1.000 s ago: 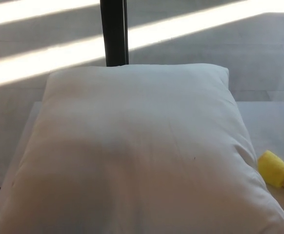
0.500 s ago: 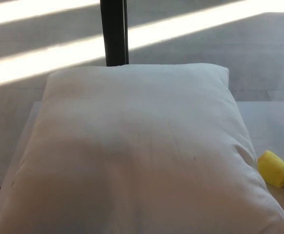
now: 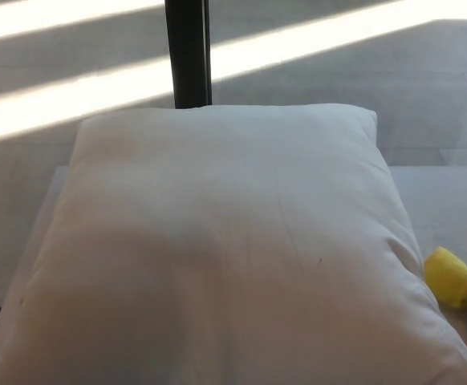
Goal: A hammer is kept on the right hand side and a pillow is kept on the left hand side on the desk infront of the robot and the robot uses its right hand to pick up the hammer and makes a downward swinging motion to hit the pillow
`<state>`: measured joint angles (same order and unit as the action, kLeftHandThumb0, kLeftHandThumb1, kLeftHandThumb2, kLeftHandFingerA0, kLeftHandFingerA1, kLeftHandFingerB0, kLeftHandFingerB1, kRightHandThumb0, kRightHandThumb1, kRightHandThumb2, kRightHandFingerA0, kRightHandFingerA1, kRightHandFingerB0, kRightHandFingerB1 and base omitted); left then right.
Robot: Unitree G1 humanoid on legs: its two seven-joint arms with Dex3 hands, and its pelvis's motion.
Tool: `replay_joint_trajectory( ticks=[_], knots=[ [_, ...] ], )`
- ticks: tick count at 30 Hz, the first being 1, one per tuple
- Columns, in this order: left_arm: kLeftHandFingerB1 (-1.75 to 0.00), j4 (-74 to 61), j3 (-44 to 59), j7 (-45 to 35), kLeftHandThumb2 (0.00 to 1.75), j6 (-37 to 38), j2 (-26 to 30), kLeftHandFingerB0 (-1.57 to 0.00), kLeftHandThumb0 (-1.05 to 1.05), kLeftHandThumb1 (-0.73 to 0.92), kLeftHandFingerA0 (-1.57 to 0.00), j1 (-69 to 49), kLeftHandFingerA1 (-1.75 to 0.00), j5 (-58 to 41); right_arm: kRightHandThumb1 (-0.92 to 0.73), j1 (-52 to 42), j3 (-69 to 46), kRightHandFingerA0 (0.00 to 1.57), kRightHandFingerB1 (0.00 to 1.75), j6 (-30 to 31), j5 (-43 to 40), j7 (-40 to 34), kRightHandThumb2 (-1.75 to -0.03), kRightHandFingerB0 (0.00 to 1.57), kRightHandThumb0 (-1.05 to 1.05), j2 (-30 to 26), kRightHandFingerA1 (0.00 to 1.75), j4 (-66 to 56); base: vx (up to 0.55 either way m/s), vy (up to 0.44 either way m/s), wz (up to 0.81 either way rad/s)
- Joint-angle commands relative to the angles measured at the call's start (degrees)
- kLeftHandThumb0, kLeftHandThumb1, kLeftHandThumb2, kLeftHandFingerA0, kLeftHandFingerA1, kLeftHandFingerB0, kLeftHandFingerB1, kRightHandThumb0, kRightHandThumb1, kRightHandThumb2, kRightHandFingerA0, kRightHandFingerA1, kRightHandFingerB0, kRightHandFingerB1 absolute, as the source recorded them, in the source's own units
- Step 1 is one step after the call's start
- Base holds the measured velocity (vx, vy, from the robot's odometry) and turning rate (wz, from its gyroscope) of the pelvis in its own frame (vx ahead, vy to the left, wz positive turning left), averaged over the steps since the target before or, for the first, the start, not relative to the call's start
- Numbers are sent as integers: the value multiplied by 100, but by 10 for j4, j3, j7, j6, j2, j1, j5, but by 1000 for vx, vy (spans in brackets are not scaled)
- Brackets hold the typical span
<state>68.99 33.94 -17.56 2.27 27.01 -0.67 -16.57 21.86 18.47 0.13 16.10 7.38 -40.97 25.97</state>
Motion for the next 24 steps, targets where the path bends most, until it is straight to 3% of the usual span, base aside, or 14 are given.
replay_joint_trajectory(
  ticks=[1, 2, 3, 6, 7, 8, 10, 11, 12, 13, 14, 19, 21, 24],
  knots=[
    [-48, -37, -31, -18, 62, 38, 8, -61, -63, 72, -75, 6, -58, 15, -58, 58, 77, 4, 43, -12, 134, -10, -94, 16, -82, 1, 45, 74, 0, 0, 0],
    [-48, -36, -36, -18, 62, 36, 10, -61, -63, 72, -75, 15, -58, 17, -58, 62, 81, 4, 43, -7, 135, -5, -94, 16, -82, 4, 45, 79, 0, 0, 0],
    [-47, -34, -39, -20, 62, 36, 12, -61, -62, 72, -72, 19, -56, 18, -71, 64, 85, 11, 29, -6, 135, -7, -62, 24, -79, 5, 39, 83, 0, 0, 0],
    [-49, -45, -48, -19, 61, 31, 16, -64, -62, 71, -73, 28, -56, 18, -72, 72, 100, 11, 28, 7, 144, 1, -63, 24, -82, 9, 39, 92, 0, 0, 0],
    [-49, -50, -50, -20, 62, 31, 15, -64, -62, 72, -72, 27, -56, 17, -35, 76, 106, 4, 47, 13, 149, 3, -98, 0, -38, 10, 54, 96, 0, 0, 0],
    [-49, -49, -52, -23, 62, 33, 15, -64, -63, 72, -70, 29, -56, 17, -72, 82, 114, 9, 28, 16, 155, 1, -63, 23, -81, 14, 40, 110, 0, 0, 0],
    [-49, -44, -58, -14, 61, 31, 14, -66, -63, 71, -72, 34, -55, 19, -69, 80, 114, 8, 28, 23, 150, 2, -62, 23, -79, 19, 41, 119, 0, 0, 0],
    [-50, -43, -62, -10, 62, 31, 11, -66, -62, 72, -73, 33, -57, 20, -55, 85, 132, 5, 43, 57, 174, -3, -92, 16, -83, 32, 41, 130, 0, 0, 0],
    [-50, -43, -62, -10, 62, 32, 12, -66, -62, 72, -73, 33, -57, 18, -55, 89, 134, 5, 43, 57, 175, -3, -92, 16, -83, 34, 41, 133, 0, 0, 0],
    [-49, -43, -66, -12, 62, 36, 10, -63, -62, 72, -72, 30, -58, 19, -54, 96, 154, 3, 42, 86, 198, 0, -90, 14, -80, 49, 37, 146, 0, 0, 0],
    [-49, -45, -68, -12, 62, 37, 10, -61, -63, 73, -71, 28, -58, 18, -66, 99, 161, 4, 29, 94, 204, 1, -60, 21, -73, 54, 44, 152, 0, 0, 0],
    [-50, -44, -70, -19, 61, 36, 7, -59, -65, 72, -71, 26, -61, 10, -50, 98, 188, 2, 43, 114, 228, -19, -86, 15, -74, 83, 51, 184, 0, 0, 0],
    [-50, -40, -69, -21, 61, 37, 8, -59, -64, 72, -70, 27, -61, 8, -66, 97, 192, 15, 29, 112, 230, -40, -61, 24, -63, 101, 51, 204, 0, 0, 0],
    [-50, -39, -68, -18, 61, 36, 6, -60, -65, 71, -71, 27, -60, 6, -66, 92, 187, 30, 30, 100, 227, -56, -58, 27, -58, 110, 54, 214, 0, 0, 0]
  ],
)
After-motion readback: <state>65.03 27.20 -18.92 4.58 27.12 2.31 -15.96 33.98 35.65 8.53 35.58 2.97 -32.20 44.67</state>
